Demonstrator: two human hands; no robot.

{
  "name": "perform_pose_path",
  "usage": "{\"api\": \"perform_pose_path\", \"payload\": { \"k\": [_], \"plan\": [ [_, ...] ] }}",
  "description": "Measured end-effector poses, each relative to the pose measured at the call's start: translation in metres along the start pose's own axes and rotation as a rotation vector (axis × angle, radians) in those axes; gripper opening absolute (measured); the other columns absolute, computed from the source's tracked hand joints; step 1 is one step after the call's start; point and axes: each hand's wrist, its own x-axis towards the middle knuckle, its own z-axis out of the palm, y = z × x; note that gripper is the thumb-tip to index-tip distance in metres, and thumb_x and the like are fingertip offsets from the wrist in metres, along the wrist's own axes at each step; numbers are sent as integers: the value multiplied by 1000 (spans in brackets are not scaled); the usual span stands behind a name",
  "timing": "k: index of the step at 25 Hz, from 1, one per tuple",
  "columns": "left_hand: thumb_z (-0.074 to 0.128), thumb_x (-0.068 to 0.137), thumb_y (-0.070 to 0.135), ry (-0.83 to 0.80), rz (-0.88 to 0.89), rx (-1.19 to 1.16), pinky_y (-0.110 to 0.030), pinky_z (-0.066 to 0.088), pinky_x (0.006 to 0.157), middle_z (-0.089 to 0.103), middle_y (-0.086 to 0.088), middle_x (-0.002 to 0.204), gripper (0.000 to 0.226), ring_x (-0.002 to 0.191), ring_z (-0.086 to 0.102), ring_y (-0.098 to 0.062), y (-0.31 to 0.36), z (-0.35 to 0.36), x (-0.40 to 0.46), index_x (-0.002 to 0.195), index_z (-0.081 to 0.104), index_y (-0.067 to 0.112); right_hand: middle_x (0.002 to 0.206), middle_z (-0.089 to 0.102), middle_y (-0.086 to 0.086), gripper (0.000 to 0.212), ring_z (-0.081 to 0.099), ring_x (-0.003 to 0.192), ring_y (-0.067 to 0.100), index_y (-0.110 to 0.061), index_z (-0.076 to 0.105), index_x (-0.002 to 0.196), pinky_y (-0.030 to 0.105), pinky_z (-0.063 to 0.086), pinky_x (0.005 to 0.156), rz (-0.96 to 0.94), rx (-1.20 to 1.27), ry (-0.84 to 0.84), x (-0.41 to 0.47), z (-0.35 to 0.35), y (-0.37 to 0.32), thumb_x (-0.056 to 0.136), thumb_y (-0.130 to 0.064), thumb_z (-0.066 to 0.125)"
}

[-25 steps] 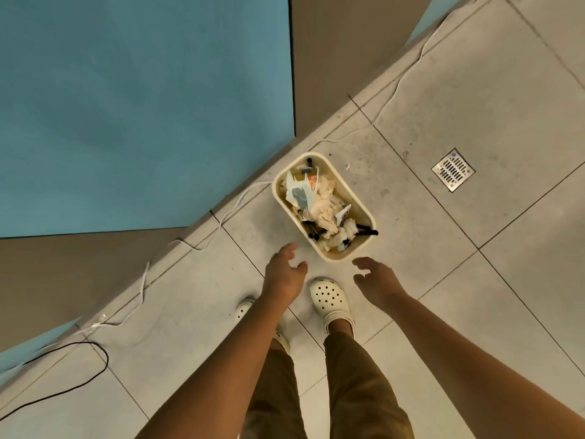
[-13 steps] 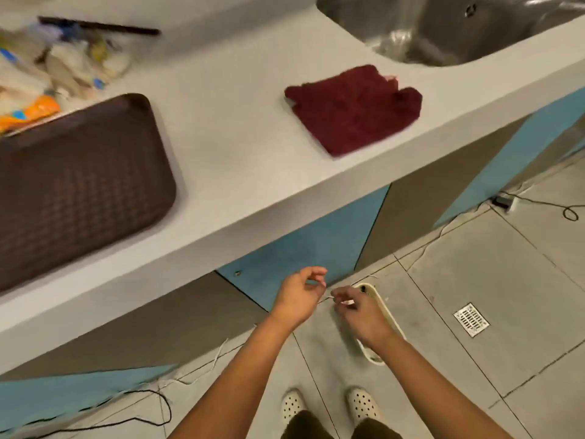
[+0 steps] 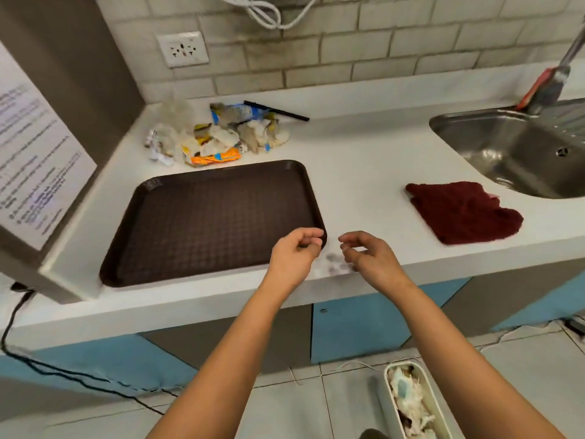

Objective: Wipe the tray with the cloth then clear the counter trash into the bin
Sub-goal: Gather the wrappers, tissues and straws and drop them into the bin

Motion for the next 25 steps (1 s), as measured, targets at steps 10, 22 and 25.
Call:
{"api": "perform_pose_path", "payload": {
  "k": [10,22,25],
  "plan": [
    [53,91,13,176,-39,28,-7,45,58,63,5,92,20,82,59,-8,-8,-56,69,101,64,26,97,63,-7,18,57,74,5,-23,65,91,22,45,72,-27,-58,21,89,11,-13,89,-10,53],
    [54,88,8,408,-58,296,-17,41,74,56,4,105,24,82,55,-7,10,-94,259,107,62,19,104,59,0,21,55,74,12,-21,63,92,11,41,59,-62,-186,-61,288,14,-38,87,-6,50],
    [53,87,8,419,-43,398,-11,35,72,57,-5,114,29,93,53,-11,8,-103,304,115,60,13,112,57,3,21,53,84,14,-18,65,97,19,39,75,-129,-256,-112,334,29,-46,87,-5,52]
  ]
}}
